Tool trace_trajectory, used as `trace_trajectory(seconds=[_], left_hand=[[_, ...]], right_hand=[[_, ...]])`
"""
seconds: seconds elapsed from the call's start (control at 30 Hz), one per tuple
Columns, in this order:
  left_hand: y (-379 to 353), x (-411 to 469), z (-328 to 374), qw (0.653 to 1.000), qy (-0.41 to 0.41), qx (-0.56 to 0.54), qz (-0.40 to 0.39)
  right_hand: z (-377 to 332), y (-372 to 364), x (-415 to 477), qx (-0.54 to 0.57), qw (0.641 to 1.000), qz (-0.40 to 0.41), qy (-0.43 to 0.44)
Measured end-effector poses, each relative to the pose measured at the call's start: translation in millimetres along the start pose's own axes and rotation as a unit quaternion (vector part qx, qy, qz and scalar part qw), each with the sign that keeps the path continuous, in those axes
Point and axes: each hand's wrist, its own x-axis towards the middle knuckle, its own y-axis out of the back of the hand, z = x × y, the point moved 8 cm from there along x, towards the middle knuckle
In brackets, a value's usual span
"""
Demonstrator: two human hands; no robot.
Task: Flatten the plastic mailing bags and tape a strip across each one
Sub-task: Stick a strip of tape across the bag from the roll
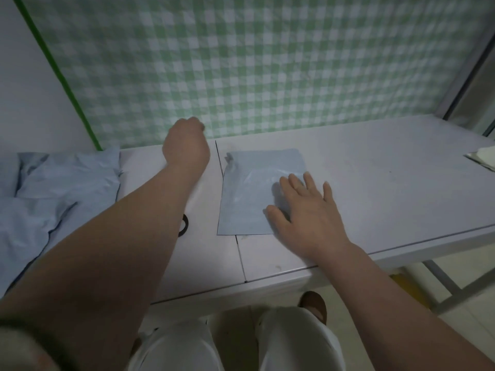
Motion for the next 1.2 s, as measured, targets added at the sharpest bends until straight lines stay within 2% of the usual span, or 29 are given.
trace_trajectory(seconds=[0.07, 0.1, 0.17, 0.23, 0.3, 0.37, 0.43, 0.5, 0.6, 0.67, 0.83, 0.97, 1.2], left_hand=[[12.0, -15.5, 19.6, 0.990, 0.012, -0.138, -0.014], [13.9, -27.0, 29.8, 0.969, 0.020, -0.240, -0.050], [8.7, -59.6, 48.6, 0.883, 0.043, -0.430, -0.184], [1.4, -94.4, 58.6, 0.792, 0.055, -0.523, -0.312], [-3.9, -114.4, 56.3, 0.721, 0.071, -0.584, -0.366], [-9.0, -120.4, 48.5, 0.680, 0.089, -0.623, -0.376], [-12.0, -122.9, 42.8, 0.652, 0.104, -0.649, -0.378], [-14.3, -124.2, 39.5, 0.643, 0.111, -0.660, -0.373], [-17.9, -122.5, 34.4, 0.685, 0.099, -0.633, -0.348], [-20.9, -120.2, 30.9, 0.697, 0.106, -0.631, -0.325], [-26.8, -123.6, 29.3, 0.659, 0.152, -0.664, -0.318], [-26.9, -127.2, 29.9, 0.677, 0.142, -0.639, -0.335], [-24.2, -127.9, 27.2, 0.682, 0.159, -0.639, -0.318]], right_hand=[[-5.3, 17.5, -3.3, 0.022, 0.994, 0.103, 0.015], [-5.4, 26.9, -4.9, 0.064, 0.985, 0.159, 0.011], [2.0, 40.4, -4.4, 0.215, 0.950, 0.224, -0.041], [8.0, 35.1, 6.4, 0.384, 0.898, 0.188, -0.103], [2.8, 23.2, 18.9, 0.547, 0.820, 0.117, -0.121], [-8.4, 12.5, 24.4, 0.659, 0.740, 0.049, -0.124], [-17.3, 7.3, 23.8, 0.704, 0.700, 0.021, -0.117], [-22.7, 3.1, 22.9, 0.733, 0.671, 0.004, -0.109], [-27.7, 0.9, 22.1, 0.747, 0.657, -0.023, -0.097], [-30.8, 0.4, 21.5, 0.760, 0.642, -0.038, -0.091], [-38.5, -2.7, 18.9, 0.802, 0.586, -0.087, -0.077], [-44.0, -2.5, 15.6, 0.799, 0.586, -0.111, -0.070], [-37.7, -3.0, 15.1, 0.794, 0.595, -0.080, -0.094]])
